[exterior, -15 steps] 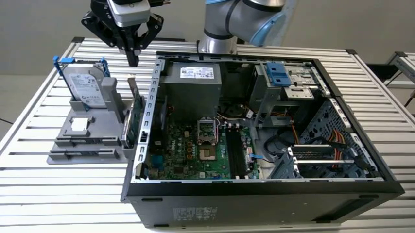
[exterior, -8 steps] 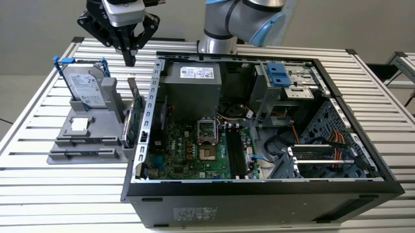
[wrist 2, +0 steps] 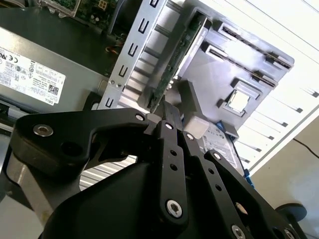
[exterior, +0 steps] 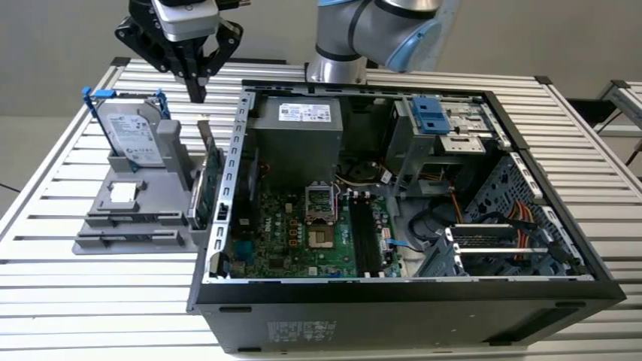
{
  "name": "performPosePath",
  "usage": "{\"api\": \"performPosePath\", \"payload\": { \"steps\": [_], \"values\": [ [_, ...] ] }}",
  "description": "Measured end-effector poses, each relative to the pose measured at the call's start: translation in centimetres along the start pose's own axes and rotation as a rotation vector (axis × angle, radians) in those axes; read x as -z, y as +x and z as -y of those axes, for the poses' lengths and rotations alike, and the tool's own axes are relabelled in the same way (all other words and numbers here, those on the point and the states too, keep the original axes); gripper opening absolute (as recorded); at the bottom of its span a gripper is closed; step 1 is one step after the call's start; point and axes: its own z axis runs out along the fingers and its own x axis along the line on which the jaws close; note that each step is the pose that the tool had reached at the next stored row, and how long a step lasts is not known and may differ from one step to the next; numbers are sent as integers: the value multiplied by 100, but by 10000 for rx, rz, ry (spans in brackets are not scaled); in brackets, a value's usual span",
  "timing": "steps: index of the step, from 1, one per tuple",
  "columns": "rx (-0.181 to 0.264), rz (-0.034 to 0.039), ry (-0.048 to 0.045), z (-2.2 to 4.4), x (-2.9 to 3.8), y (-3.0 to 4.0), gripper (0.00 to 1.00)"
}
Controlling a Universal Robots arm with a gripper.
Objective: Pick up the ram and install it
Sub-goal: 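Reach for the ram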
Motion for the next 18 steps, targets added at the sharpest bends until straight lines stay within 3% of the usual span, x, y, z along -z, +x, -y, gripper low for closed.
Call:
{"api": "performPosePath", "payload": {
  "steps": [18],
  "values": [
    [0,-1,0,7,2,92,0]
  ]
}}
